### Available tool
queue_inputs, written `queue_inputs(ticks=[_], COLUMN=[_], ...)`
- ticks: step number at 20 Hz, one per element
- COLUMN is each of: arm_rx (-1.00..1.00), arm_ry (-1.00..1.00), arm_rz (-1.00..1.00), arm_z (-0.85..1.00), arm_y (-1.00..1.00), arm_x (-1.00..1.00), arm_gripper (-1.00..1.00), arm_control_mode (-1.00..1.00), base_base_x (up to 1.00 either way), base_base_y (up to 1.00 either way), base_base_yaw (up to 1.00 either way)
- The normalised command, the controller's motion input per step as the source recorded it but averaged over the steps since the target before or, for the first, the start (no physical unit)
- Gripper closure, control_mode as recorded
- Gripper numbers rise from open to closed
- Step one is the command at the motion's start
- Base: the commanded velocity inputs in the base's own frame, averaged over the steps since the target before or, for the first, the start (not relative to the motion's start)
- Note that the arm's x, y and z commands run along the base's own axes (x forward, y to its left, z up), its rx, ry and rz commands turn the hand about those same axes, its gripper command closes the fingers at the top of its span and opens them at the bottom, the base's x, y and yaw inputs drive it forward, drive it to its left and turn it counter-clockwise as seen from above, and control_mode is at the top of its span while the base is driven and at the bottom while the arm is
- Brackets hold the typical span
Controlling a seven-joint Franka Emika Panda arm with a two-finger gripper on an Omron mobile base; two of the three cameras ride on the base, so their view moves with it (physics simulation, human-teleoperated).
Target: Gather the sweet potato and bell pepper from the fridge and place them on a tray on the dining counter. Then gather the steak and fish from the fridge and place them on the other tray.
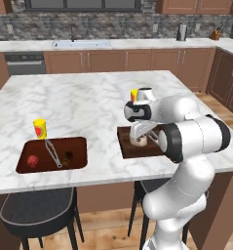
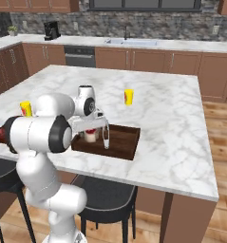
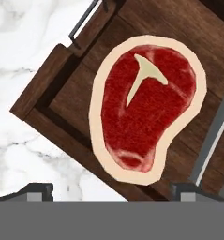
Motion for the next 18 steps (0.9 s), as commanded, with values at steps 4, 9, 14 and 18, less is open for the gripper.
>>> queue_inputs(ticks=[4,9,14,18], arm_rx=[0.0,0.0,0.0,0.05], arm_ry=[-0.17,-0.16,-0.18,-0.14], arm_rz=[0.0,-0.01,-0.08,-0.15], arm_z=[0.62,0.79,0.71,0.76], arm_y=[0.0,-0.14,-0.38,-0.53], arm_x=[-0.72,-0.75,-0.92,-0.95], arm_gripper=[-1.0,-1.0,-1.0,-1.0], arm_control_mode=[-1.0,-1.0,-1.0,-1.0], base_base_x=[0.0,0.0,0.0,0.0], base_base_y=[0.0,0.0,0.0,0.0], base_base_yaw=[0.0,0.0,0.0,0.0])
